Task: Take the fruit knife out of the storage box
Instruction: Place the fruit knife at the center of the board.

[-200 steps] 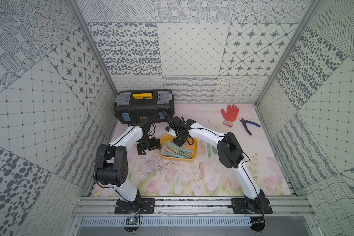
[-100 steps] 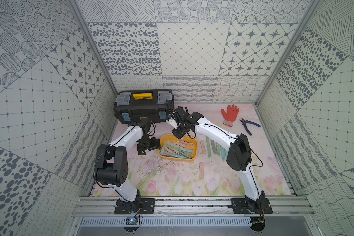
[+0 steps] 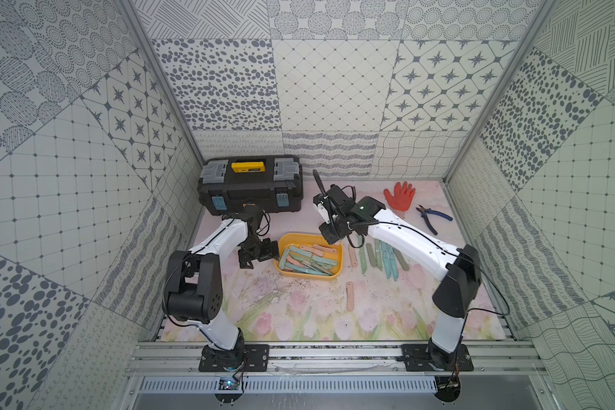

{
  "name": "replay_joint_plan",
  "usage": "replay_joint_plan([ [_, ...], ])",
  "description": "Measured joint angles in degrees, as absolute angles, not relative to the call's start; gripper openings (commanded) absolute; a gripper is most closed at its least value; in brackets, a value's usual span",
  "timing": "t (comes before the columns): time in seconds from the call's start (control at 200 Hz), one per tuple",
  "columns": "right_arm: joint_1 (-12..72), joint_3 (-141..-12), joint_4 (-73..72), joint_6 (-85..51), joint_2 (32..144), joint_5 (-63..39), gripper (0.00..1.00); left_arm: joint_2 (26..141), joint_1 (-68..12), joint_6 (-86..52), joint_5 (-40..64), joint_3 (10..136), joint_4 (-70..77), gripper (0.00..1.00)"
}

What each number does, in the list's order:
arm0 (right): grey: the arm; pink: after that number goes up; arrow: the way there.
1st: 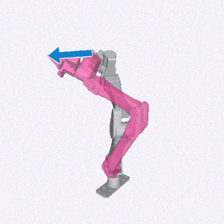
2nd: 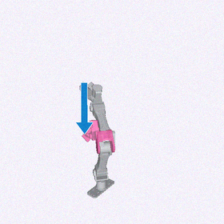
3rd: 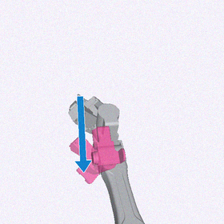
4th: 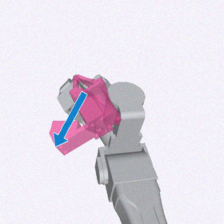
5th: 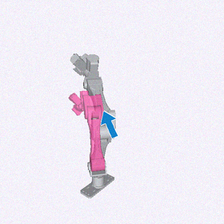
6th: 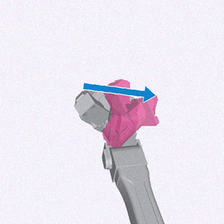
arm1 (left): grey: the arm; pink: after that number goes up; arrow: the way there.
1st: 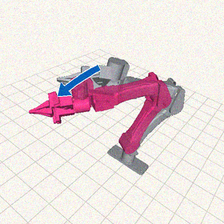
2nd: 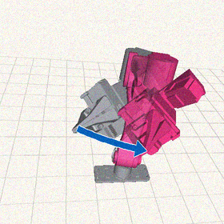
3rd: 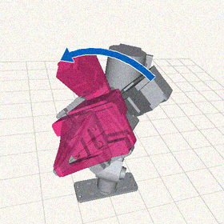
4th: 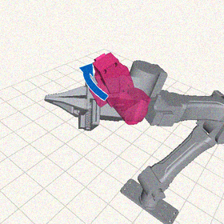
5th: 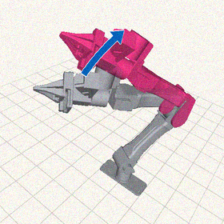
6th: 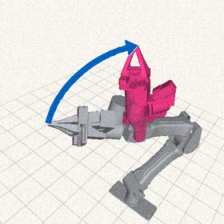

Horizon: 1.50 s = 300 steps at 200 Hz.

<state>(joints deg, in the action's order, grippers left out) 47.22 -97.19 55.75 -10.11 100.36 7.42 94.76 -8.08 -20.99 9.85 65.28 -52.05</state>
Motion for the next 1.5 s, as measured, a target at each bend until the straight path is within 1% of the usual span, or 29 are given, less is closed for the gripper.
replay_joint_plan([
  [0.115,47.24,-88.4,55.33,-14.76,90.63,9.76,0.13,94.76,-8.08,-20.99,9.89,65.28,-52.05,0.96],
  [0.295,47.22,-73.41,53.91,-22.48,80.12,11.22,0.13,94.76,-8.08,-21.02,9.93,65.28,-52.03,0.96],
  [0.43,47.22,-61.54,52.53,-28.82,74.54,11.05,0.13,94.76,-8.08,-21.02,9.93,65.28,-52.03,0.96],
  [0.59,47.22,-50.46,48.23,-35.81,70.37,9.15,0.13,94.76,-8.08,-21.02,9.96,65.28,-52.03,0.95],
  [0.715,47.24,-44.53,43.31,-39.55,70.94,6.42,0.12,94.76,-8.08,-21.02,9.98,65.28,-52.03,0.96],
  [0.805,47.24,-42.76,40.29,-40.86,73.01,4.6,0.12,94.76,-8.08,-21.02,9.96,65.28,-52.03,0.96],
  [1.136,48.21,-41.6,30.72,-43.13,79.81,0.38,0.12,94.76,-8.08,-21.02,9.96,65.28,-52.03,0.96],
  [1.501,49.45,-40.86,28.82,-45.28,80.86,0.1,0.13,94.76,-8.08,-21.02,9.96,65.28,-52.03,0.96],
])
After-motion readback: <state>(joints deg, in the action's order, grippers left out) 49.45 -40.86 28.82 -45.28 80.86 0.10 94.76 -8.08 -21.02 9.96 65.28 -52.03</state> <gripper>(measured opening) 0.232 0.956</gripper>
